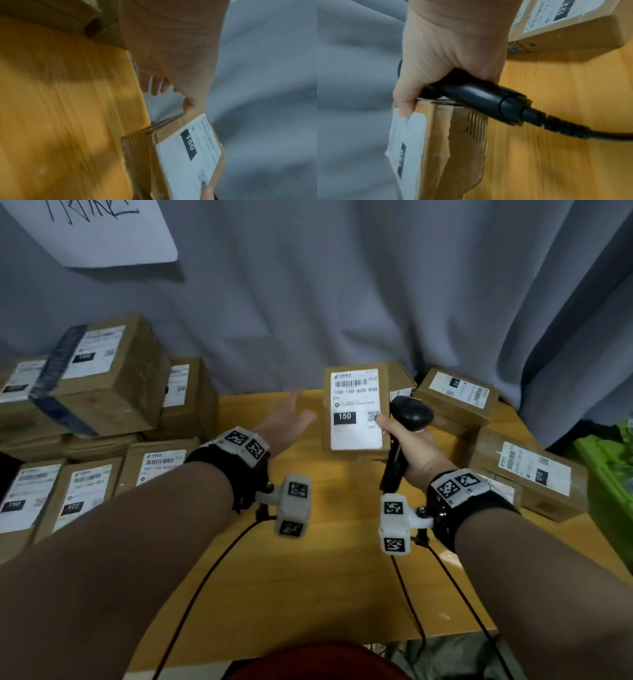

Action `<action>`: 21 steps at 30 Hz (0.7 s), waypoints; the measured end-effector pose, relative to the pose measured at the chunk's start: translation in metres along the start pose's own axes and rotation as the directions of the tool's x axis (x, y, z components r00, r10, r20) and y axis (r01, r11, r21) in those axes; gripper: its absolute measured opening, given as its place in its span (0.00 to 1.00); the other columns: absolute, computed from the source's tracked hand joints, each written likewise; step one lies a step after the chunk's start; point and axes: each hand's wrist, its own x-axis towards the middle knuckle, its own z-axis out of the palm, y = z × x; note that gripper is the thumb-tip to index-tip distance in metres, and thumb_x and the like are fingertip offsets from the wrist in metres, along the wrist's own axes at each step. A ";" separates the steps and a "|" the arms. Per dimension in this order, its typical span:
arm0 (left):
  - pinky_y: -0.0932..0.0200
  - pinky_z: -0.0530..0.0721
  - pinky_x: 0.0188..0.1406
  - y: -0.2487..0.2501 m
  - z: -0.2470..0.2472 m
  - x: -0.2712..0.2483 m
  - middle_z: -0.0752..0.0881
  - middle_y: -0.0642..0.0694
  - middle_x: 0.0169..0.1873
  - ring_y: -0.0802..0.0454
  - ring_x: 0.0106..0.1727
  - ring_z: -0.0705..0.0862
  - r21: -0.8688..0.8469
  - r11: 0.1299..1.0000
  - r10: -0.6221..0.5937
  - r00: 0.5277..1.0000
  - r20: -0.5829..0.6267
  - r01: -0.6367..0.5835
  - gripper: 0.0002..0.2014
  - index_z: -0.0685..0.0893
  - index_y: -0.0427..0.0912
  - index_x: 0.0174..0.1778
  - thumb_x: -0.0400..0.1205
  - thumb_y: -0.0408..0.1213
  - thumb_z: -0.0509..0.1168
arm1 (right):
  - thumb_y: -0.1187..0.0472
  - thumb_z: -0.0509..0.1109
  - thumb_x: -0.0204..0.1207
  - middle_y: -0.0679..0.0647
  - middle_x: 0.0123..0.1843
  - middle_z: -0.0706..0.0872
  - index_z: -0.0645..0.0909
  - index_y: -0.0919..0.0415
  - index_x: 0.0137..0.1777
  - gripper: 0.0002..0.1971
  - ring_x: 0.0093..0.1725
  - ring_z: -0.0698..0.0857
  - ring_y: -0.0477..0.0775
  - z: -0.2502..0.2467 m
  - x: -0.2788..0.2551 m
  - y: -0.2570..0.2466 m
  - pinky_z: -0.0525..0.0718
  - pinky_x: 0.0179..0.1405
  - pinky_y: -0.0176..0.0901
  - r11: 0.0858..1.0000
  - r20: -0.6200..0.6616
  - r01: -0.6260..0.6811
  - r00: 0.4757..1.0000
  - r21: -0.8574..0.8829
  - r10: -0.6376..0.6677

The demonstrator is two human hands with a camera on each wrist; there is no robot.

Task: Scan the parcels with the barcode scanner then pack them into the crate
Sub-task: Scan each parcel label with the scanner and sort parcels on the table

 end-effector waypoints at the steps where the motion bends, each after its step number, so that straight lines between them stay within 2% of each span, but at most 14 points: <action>1: 0.41 0.72 0.74 0.002 0.002 -0.002 0.71 0.43 0.76 0.42 0.74 0.73 -0.160 0.984 -0.079 0.997 0.016 0.080 0.32 0.66 0.44 0.80 0.81 0.52 0.63 | 0.54 0.82 0.67 0.56 0.52 0.93 0.85 0.58 0.55 0.18 0.55 0.90 0.60 0.002 -0.002 -0.002 0.82 0.66 0.60 0.999 0.007 0.001 1.000 0.034 -0.001; 3: 0.46 0.76 0.69 0.008 0.004 -0.010 0.77 0.51 0.70 0.49 0.68 0.77 -0.347 0.912 -0.199 0.976 0.092 0.219 0.29 0.75 0.49 0.73 0.79 0.60 0.63 | 0.56 0.81 0.69 0.58 0.54 0.92 0.84 0.61 0.60 0.20 0.56 0.90 0.61 0.006 -0.006 -0.005 0.82 0.66 0.61 0.996 0.057 -0.003 0.998 0.090 -0.002; 4: 0.47 0.77 0.67 0.011 0.005 -0.014 0.80 0.52 0.67 0.50 0.65 0.79 -0.394 0.880 -0.225 0.963 0.146 0.266 0.28 0.78 0.50 0.69 0.78 0.61 0.64 | 0.57 0.80 0.70 0.59 0.55 0.92 0.84 0.62 0.61 0.21 0.57 0.90 0.61 0.008 -0.008 -0.007 0.82 0.66 0.61 0.994 0.087 -0.003 0.996 0.111 -0.007; 7: 0.49 0.80 0.65 0.013 0.001 -0.022 0.88 0.48 0.55 0.49 0.55 0.85 -0.485 0.808 -0.220 0.935 0.279 0.335 0.17 0.83 0.48 0.58 0.80 0.54 0.65 | 0.59 0.77 0.73 0.61 0.57 0.91 0.83 0.64 0.64 0.20 0.58 0.89 0.61 0.012 -0.014 -0.009 0.83 0.65 0.60 0.990 0.151 -0.003 0.988 0.144 -0.019; 9: 0.48 0.81 0.63 0.011 -0.003 -0.025 0.88 0.46 0.54 0.48 0.54 0.86 -0.499 0.786 -0.218 0.918 0.330 0.366 0.16 0.82 0.47 0.59 0.81 0.51 0.64 | 0.57 0.76 0.74 0.59 0.56 0.91 0.84 0.61 0.60 0.17 0.58 0.89 0.61 0.011 -0.016 -0.008 0.83 0.64 0.59 0.993 0.183 -0.023 0.983 0.114 0.002; 11: 0.47 0.82 0.62 0.006 -0.006 -0.028 0.88 0.45 0.56 0.45 0.56 0.86 -0.475 0.789 -0.231 0.904 0.359 0.390 0.17 0.82 0.46 0.61 0.81 0.51 0.65 | 0.52 0.76 0.73 0.58 0.55 0.92 0.85 0.59 0.57 0.16 0.57 0.89 0.61 0.009 -0.016 -0.007 0.83 0.64 0.60 0.998 0.172 -0.058 0.984 0.032 0.052; 14: 0.49 0.86 0.57 -0.003 -0.005 -0.029 0.89 0.46 0.56 0.46 0.58 0.86 -0.436 0.806 -0.279 0.907 0.315 0.399 0.21 0.81 0.45 0.64 0.78 0.50 0.69 | 0.50 0.81 0.68 0.59 0.54 0.91 0.85 0.59 0.56 0.20 0.56 0.88 0.62 0.009 -0.010 -0.008 0.85 0.61 0.62 0.985 0.044 -0.056 0.997 -0.164 0.064; 16: 0.51 0.86 0.54 -0.010 -0.004 -0.025 0.88 0.47 0.57 0.47 0.58 0.85 -0.418 0.829 -0.289 0.924 0.248 0.372 0.24 0.80 0.45 0.67 0.77 0.50 0.72 | 0.58 0.82 0.68 0.58 0.45 0.88 0.84 0.61 0.51 0.15 0.47 0.87 0.58 0.012 -0.008 -0.021 0.87 0.55 0.53 0.956 -0.054 -0.024 0.999 -0.293 0.008; 17: 0.49 0.85 0.57 -0.014 -0.002 -0.021 0.87 0.47 0.58 0.48 0.59 0.85 -0.410 0.837 -0.297 0.930 0.218 0.364 0.25 0.79 0.44 0.67 0.76 0.50 0.72 | 0.62 0.80 0.69 0.58 0.41 0.86 0.84 0.62 0.48 0.11 0.42 0.85 0.56 0.014 -0.009 -0.032 0.86 0.49 0.49 0.951 -0.068 -0.011 0.998 -0.310 -0.011; 19: 0.45 0.82 0.65 -0.015 0.000 -0.016 0.86 0.47 0.59 0.48 0.61 0.83 -0.404 0.843 -0.311 0.934 0.174 0.356 0.23 0.79 0.45 0.64 0.76 0.49 0.72 | 0.69 0.76 0.72 0.57 0.35 0.84 0.82 0.64 0.44 0.05 0.34 0.83 0.53 0.022 -0.014 -0.060 0.83 0.39 0.43 0.961 -0.031 0.020 0.999 -0.275 -0.030; 21: 0.43 0.81 0.66 -0.013 0.003 -0.012 0.87 0.48 0.57 0.48 0.60 0.83 -0.408 0.844 -0.313 0.937 0.153 0.348 0.21 0.79 0.46 0.62 0.77 0.49 0.72 | 0.71 0.73 0.73 0.57 0.33 0.83 0.82 0.67 0.43 0.02 0.30 0.81 0.52 0.031 -0.021 -0.086 0.80 0.34 0.42 0.967 0.061 0.074 0.996 -0.245 -0.061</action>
